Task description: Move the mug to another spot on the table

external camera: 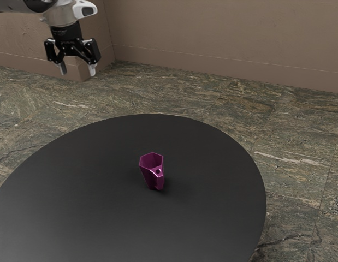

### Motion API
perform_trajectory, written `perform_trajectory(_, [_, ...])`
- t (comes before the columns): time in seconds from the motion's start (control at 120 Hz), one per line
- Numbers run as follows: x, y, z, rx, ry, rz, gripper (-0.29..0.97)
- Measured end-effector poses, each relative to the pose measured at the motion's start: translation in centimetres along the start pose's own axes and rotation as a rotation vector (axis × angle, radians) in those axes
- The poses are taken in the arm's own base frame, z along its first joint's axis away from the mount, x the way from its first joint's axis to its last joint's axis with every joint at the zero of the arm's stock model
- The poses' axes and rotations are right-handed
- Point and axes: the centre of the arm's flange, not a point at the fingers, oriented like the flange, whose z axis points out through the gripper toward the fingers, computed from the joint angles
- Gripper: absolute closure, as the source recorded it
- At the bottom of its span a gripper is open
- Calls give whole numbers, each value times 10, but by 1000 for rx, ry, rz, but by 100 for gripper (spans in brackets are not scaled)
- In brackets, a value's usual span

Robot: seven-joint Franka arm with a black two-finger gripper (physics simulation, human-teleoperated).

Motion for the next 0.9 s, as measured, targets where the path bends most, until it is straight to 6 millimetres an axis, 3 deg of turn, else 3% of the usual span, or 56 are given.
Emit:
perform_trajectory(0.167, [0,10,-1,0,5,39,0])
perform_trajectory(0.358, [-14,119,16,2,1,211,0])
perform_trajectory(0.55, [-39,196,31,-2,-13,173,0])
perform_trajectory(0.667, [-65,249,42,57,0,113,0])
perform_trajectory(0.742, [-83,272,64,120,12,77,0])
perform_trajectory(0.825, [-85,268,107,166,15,-2,0])
perform_trajectory(0.9, [-88,271,133,179,40,-66,0])
